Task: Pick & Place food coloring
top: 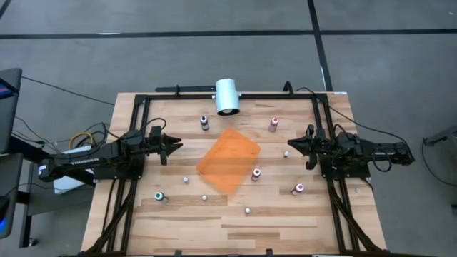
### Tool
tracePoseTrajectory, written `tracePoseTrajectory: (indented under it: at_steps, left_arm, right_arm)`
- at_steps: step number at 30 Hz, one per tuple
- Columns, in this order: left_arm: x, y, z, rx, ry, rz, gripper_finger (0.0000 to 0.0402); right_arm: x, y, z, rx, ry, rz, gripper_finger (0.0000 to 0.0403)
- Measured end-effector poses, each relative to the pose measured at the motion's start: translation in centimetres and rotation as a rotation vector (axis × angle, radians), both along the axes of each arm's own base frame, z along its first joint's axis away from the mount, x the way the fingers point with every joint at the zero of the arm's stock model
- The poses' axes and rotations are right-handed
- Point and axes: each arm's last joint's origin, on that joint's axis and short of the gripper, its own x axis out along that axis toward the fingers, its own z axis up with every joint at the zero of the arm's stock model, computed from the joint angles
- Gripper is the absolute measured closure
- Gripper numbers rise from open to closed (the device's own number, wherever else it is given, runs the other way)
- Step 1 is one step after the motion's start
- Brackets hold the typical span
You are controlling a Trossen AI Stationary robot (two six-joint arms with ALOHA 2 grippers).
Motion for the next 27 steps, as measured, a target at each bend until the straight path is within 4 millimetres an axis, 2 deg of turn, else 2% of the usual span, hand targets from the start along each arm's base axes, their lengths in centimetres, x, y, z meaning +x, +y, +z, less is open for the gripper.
tracePoseTrajectory:
  at_steps: [6, 9, 27]
  left_arm:
    - [0.0, 0.0, 0.0, 0.001, 0.000, 0.000, 0.0280]
    - [0.0, 0.0, 0.0, 0.003, 0.001, 0.000, 0.0280]
    - [0.0, 0.0, 0.0, -0.001, -0.001, 0.000, 0.0280]
  right_arm:
    - [-0.1, -0.5, 0.6, 0.239, -0.116, -0.135, 0.0386]
    - [-0.2, -0.7, 1.0, 0.303, -0.177, -0.183, 0.0386]
    - [-0.3, -0.8, 1.3, 0.269, -0.204, -0.190, 0.0386]
